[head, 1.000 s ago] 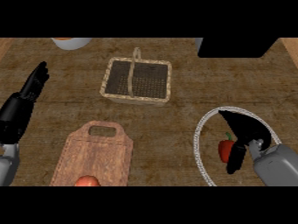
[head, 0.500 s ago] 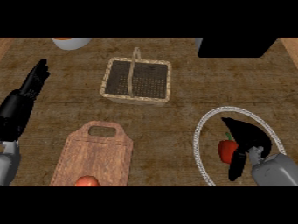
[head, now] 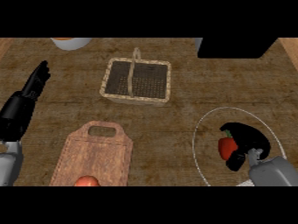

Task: Pick the bell pepper from the placemat and place it in the basket

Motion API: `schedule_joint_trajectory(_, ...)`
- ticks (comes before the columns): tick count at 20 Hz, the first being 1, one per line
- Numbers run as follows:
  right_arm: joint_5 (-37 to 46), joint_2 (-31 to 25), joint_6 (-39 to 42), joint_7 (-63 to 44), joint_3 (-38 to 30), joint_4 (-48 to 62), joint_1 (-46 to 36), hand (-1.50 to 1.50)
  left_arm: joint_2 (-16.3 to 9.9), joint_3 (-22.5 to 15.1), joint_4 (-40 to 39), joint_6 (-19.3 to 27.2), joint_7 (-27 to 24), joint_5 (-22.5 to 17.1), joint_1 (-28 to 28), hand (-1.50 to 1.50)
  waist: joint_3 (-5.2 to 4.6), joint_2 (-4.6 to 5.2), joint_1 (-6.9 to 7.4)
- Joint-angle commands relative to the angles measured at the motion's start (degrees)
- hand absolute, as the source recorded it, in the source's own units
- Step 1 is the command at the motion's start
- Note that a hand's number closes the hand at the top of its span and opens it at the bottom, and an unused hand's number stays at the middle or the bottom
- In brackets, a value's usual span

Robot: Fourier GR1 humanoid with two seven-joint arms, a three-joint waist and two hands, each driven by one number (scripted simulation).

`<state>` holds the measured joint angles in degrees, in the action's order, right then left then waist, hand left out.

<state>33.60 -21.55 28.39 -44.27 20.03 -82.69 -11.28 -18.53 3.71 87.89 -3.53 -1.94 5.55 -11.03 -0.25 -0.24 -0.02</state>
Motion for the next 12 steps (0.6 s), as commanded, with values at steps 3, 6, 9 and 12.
schedule_joint_trajectory(3, 3.8, 1.2, -0.5, 7.2, -1.6, 7.1, -1.5, 1.50, 1.0, 0.2, 4.3, -1.4, 0.3, 0.9, 3.7, 0.00, 0.26, 0.23, 0.32)
schedule_joint_trajectory(6, 4.3, 0.3, 2.9, 5.2, -1.7, 1.9, -2.0, 1.50, -0.5, 2.8, 2.0, -2.6, -0.4, -0.1, 2.1, 0.00, 0.24, 0.20, 0.18)
schedule_joint_trajectory(9, 8.6, 0.6, -2.6, 12.1, 0.0, 8.9, -2.2, 1.50, 1.7, 0.0, 2.1, -1.2, 1.3, 2.1, 0.3, 0.00, 0.27, 0.27, 0.30)
schedule_joint_trajectory(12, 8.0, -5.1, -1.8, 19.0, -5.3, 12.6, -12.1, 1.50, 0.8, 1.3, 2.3, -2.1, 1.8, 0.9, 0.0, 0.00, 0.28, 0.35, 0.91)
